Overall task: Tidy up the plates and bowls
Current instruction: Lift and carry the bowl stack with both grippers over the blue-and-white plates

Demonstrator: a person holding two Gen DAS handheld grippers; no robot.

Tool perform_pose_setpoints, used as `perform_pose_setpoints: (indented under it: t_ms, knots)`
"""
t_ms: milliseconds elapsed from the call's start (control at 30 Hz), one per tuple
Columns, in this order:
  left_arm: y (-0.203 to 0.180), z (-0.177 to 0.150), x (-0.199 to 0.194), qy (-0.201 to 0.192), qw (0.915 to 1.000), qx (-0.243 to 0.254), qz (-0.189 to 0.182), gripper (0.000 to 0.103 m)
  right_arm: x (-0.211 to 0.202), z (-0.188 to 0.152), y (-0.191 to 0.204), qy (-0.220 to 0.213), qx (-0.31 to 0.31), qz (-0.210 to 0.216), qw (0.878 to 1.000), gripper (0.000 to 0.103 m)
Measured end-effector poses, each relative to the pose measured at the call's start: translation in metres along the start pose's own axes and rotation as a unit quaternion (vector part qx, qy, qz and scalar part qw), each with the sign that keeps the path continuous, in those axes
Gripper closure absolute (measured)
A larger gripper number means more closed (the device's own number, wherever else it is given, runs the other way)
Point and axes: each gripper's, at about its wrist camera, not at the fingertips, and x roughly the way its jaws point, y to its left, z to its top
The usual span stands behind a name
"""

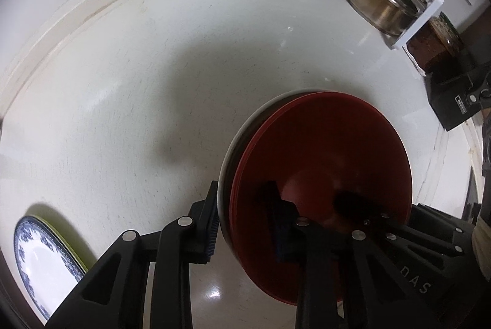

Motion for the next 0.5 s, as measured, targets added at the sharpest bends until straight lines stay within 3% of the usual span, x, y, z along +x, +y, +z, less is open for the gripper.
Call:
perform_pose_setpoints:
  t_ms: [500]
  knots:
    - [0.017, -0.011, -0.022, -0.012, 0.9998, -0.017, 0.0, 0.075, -0.02, -0.007, 0.014, -0.008, -0.012, -0.003, 1.0, 0.074]
